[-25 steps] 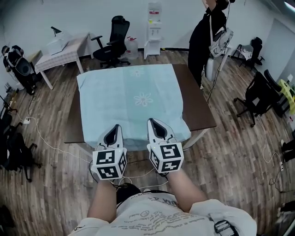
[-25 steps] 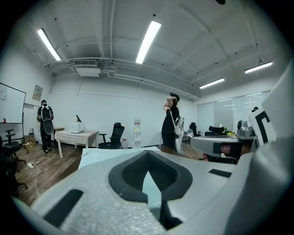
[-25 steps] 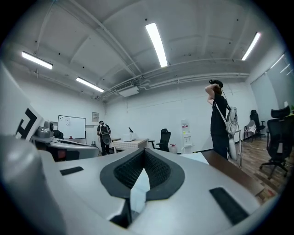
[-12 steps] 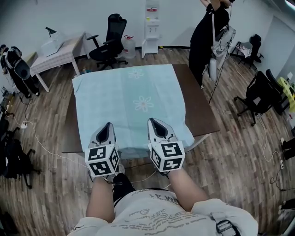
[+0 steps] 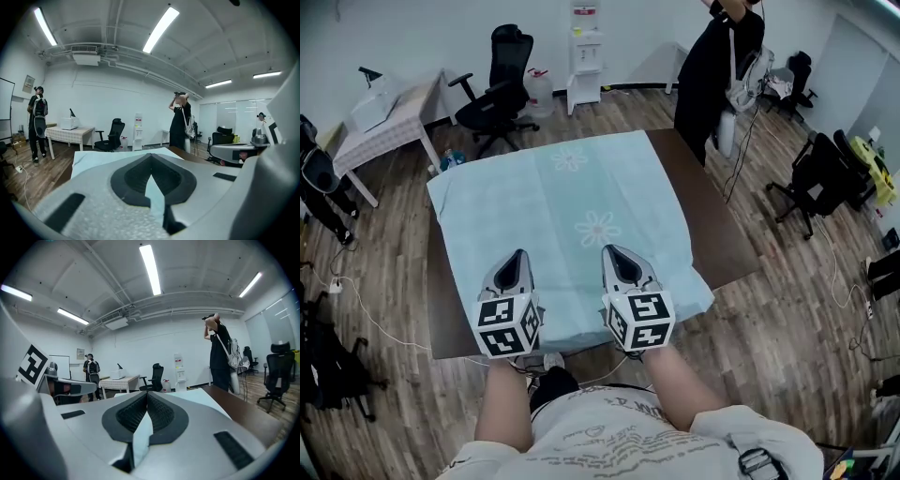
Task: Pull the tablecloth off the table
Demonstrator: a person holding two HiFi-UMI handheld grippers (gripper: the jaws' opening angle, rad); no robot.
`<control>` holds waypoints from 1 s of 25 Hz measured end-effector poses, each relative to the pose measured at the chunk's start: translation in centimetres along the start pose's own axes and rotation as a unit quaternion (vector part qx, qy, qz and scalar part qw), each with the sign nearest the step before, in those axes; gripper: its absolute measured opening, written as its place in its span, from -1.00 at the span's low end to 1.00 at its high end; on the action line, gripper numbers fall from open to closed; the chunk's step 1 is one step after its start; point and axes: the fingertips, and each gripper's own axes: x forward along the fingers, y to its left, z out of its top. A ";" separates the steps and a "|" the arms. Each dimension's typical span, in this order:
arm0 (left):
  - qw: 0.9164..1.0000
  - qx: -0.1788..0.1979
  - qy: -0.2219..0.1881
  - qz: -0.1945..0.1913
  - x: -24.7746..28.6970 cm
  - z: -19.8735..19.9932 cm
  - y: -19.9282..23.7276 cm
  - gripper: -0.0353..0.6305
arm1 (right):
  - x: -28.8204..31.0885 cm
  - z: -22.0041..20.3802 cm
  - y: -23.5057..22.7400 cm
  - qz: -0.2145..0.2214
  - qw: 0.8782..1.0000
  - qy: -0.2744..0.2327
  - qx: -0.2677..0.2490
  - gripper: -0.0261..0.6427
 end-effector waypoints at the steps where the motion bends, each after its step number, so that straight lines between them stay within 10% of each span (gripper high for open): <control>1: 1.000 0.001 0.003 -0.005 0.9 0.3 1.0 -0.86 | 1.1 0.0 0.1 -0.008 1.000 0.002 0.002 -0.88; 25: 0.993 0.039 0.099 -0.060 18.2 -3.1 16.9 -0.86 | 12.7 -5.7 -4.8 -0.192 0.978 0.066 0.039 -0.88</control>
